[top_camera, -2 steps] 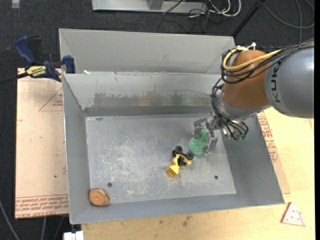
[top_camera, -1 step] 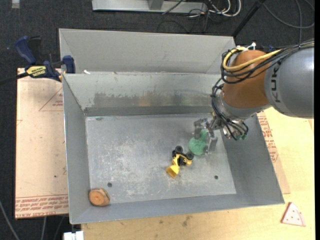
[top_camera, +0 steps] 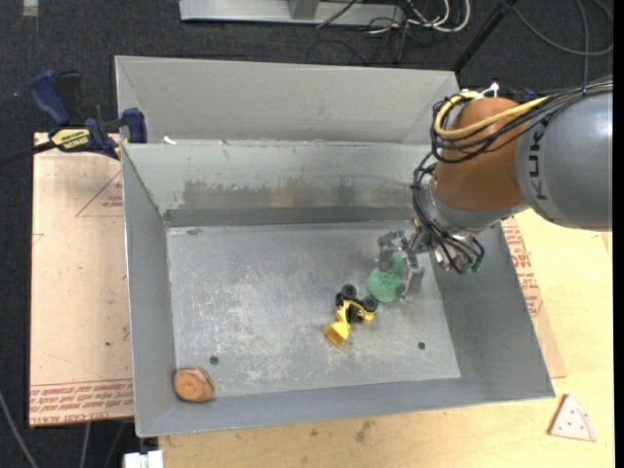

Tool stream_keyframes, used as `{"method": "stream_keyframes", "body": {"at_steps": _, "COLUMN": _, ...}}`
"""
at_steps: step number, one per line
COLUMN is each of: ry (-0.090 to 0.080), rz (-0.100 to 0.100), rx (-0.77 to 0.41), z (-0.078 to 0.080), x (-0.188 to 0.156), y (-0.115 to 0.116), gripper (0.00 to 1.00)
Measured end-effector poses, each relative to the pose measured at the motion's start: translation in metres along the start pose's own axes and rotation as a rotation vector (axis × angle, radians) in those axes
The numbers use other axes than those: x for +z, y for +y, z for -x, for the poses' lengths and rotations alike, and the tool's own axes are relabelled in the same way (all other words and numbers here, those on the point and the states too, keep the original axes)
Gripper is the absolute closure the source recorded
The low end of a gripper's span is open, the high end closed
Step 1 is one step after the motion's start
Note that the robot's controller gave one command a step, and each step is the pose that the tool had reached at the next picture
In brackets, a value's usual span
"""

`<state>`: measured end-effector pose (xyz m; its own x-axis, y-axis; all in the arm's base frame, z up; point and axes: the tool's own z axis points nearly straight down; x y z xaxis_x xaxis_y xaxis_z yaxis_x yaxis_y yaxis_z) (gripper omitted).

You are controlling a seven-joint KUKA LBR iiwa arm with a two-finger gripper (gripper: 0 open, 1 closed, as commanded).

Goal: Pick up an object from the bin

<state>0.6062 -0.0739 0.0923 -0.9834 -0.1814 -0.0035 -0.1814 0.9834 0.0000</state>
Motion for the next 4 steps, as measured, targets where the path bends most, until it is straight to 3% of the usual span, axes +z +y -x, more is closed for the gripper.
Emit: {"method": "stream_keyframes", "body": {"at_steps": 4, "ry": 0.000, "rz": 0.000, "rx": -0.001, "z": 0.0001, "x": 0.0000, "y": 0.0001, "gripper": 1.00}}
